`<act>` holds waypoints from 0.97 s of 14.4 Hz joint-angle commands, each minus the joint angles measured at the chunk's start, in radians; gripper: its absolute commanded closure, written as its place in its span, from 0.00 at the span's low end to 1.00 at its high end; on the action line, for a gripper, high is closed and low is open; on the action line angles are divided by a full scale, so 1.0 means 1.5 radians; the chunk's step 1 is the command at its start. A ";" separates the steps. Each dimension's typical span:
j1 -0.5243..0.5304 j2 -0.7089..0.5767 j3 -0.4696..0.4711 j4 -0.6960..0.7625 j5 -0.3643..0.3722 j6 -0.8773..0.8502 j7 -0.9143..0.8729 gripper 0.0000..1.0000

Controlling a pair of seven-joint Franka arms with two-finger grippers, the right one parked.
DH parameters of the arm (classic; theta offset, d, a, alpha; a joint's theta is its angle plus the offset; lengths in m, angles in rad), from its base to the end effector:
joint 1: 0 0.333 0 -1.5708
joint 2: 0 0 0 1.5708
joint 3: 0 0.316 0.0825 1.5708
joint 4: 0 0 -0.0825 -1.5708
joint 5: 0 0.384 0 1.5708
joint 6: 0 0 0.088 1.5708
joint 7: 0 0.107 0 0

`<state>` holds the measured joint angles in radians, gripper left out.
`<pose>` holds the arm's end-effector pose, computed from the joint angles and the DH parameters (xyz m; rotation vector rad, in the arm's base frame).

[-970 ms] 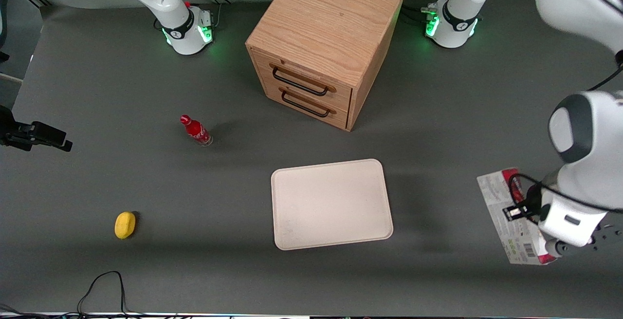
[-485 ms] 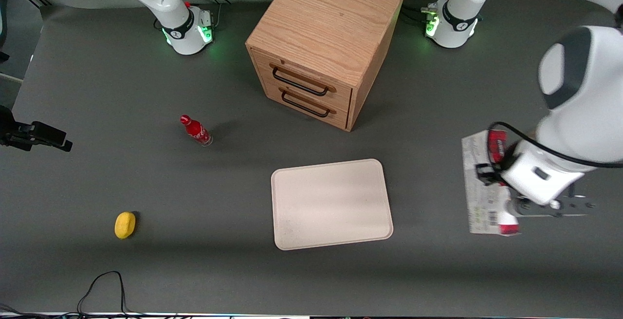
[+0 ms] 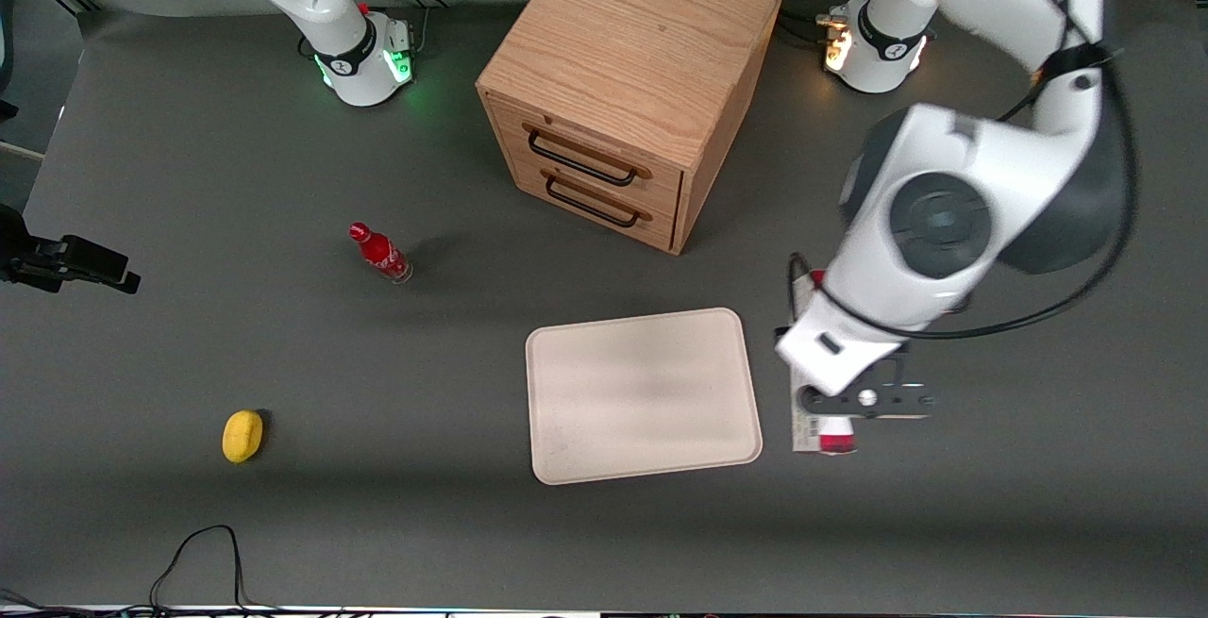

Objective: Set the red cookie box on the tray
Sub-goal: 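Lift the cookie box upright and carry it over the white tray, then lower the box onto the tray edge and open the left gripper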

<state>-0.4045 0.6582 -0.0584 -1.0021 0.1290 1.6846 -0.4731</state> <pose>0.6728 -0.3061 0.4764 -3.0683 -0.0150 -0.0982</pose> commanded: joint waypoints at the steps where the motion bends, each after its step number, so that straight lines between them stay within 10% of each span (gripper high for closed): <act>1: -0.011 -0.007 -0.031 -0.101 0.061 0.105 -0.104 1.00; 14: -0.013 0.069 -0.036 -0.287 0.128 0.385 -0.223 1.00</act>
<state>-0.4234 0.7798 -0.1096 -1.4175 0.2967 2.2526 -0.7805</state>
